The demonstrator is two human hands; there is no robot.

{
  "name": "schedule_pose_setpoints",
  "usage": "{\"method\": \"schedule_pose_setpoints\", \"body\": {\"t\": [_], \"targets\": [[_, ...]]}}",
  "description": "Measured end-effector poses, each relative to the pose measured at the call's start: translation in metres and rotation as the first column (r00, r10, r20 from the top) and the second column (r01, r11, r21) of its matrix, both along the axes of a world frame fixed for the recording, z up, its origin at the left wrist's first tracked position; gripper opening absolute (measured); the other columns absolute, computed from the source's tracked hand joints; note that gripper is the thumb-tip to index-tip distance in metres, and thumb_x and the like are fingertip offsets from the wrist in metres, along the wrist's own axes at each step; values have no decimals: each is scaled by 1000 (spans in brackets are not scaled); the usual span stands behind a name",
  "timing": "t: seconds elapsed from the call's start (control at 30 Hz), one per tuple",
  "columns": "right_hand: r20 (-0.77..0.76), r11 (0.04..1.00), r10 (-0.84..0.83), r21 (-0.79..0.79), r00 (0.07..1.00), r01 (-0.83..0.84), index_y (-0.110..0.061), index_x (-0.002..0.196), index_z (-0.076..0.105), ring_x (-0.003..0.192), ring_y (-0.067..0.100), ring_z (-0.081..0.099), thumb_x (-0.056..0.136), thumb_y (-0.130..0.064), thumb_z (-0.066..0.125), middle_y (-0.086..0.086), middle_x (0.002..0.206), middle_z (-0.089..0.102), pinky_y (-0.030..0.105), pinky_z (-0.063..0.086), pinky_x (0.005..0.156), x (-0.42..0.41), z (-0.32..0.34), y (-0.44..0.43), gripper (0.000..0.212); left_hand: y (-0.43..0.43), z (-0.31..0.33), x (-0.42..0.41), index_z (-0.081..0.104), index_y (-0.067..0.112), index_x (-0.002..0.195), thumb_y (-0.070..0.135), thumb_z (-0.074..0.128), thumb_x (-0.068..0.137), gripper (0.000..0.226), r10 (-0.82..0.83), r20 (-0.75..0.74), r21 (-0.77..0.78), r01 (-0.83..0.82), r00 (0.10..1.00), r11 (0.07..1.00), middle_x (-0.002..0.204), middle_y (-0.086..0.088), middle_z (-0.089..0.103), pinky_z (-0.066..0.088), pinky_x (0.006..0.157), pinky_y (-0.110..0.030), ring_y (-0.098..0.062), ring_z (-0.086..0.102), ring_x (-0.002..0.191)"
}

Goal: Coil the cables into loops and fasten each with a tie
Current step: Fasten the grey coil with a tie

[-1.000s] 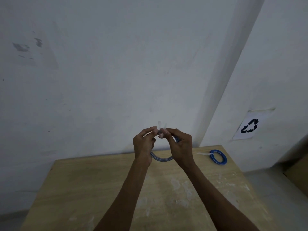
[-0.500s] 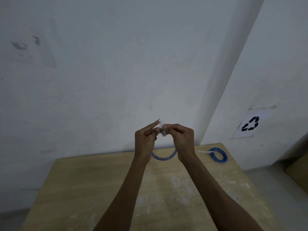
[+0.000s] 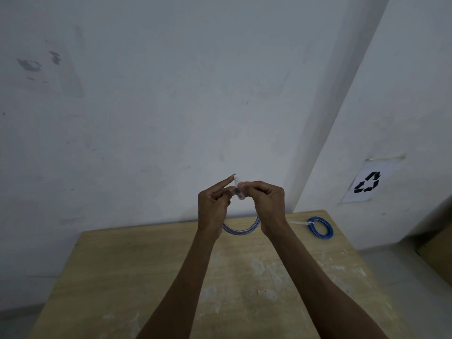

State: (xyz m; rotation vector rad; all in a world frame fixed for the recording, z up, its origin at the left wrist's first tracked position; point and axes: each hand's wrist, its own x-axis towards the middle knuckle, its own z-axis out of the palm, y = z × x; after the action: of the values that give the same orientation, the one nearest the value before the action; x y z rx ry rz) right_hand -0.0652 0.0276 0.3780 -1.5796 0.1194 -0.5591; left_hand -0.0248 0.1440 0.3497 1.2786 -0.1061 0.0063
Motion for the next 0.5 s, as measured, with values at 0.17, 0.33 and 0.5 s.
{"method": "schedule_pose_setpoints", "body": {"t": [0.17, 0.33, 0.5], "targets": [[-4, 999, 1, 42, 1000, -1, -14, 77, 80, 69, 12, 72, 88, 2, 71, 11, 73, 76, 18, 55, 69, -3, 5, 3, 22, 3, 1, -2, 77, 20, 118, 1, 66, 96, 31, -23, 34, 22, 23, 999, 1000, 87, -6, 79, 36, 50, -18, -9, 41, 57], [-35, 999, -18, 43, 999, 20, -6, 72, 79, 69, 17, 71, 85, 5, 68, 20, 74, 74, 21, 56, 70, -1, 5, 5, 21, 3, -1, -2, 77, 23, 118, 2, 66, 96, 32, -21, 15, -1, 21, 1000, 1000, 84, -10, 79, 34, 50, -20, -18, 32, 62], [-36, 998, -32, 43, 999, 34, -12, 70, 78, 65, 11, 70, 87, 2, 70, 6, 66, 73, 19, 55, 68, -1, 5, 7, 24, 3, -2, 0, 76, 21, 119, 1, 65, 96, 32, -17, 31, 10, 17, 999, 1000, 86, -13, 79, 33, 49, -21, -14, 31, 57]]}}
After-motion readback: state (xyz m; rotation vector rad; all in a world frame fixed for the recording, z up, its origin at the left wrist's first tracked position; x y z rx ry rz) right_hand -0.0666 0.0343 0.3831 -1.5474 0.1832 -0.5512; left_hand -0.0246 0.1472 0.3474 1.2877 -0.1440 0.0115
